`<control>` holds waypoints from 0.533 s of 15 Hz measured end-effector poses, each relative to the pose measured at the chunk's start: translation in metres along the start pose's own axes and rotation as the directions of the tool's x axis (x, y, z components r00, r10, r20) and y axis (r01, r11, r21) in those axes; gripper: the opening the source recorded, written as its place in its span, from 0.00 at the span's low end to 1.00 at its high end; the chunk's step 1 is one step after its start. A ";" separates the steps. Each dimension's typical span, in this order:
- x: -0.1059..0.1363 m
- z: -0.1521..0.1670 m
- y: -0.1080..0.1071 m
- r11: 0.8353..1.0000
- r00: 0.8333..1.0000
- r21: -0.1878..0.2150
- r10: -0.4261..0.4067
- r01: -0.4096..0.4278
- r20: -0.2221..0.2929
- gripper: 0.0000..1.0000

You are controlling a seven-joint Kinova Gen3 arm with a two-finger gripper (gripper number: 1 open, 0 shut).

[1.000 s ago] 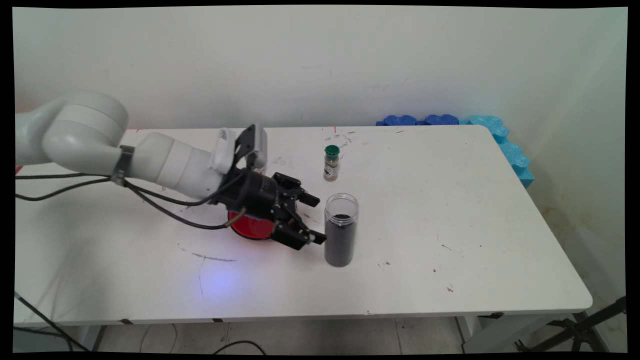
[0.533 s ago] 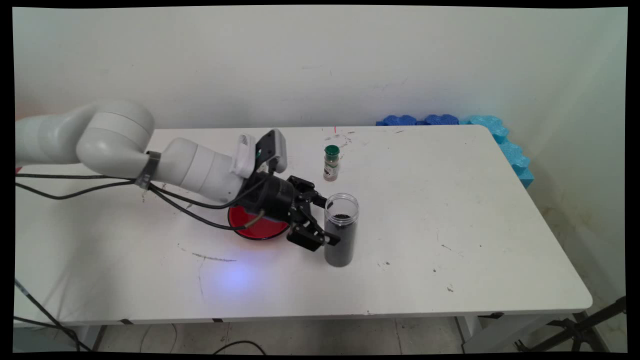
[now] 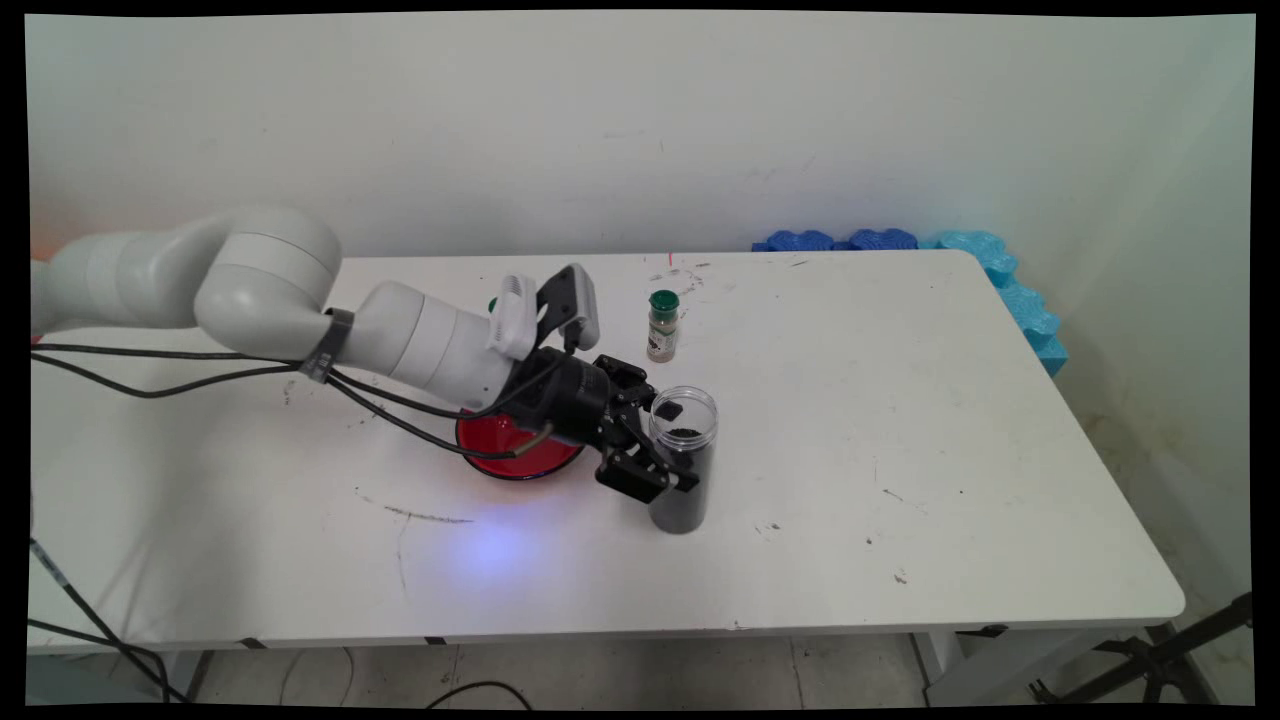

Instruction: Pick up the black seasoning powder from the table, then pour the black seasoning powder in the red bowl

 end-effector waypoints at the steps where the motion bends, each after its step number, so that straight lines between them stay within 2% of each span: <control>1: 0.000 0.002 0.000 1.000 1.000 -0.001 -0.001 0.001 -0.001 1.00; 2: 0.001 0.003 -0.001 1.000 1.000 -0.002 -0.003 0.003 -0.002 1.00; 3: 0.001 0.005 0.000 1.000 1.000 -0.006 -0.005 0.005 -0.005 0.00; 8: 0.005 0.001 0.001 1.000 1.000 -0.025 -0.010 0.010 -0.014 0.00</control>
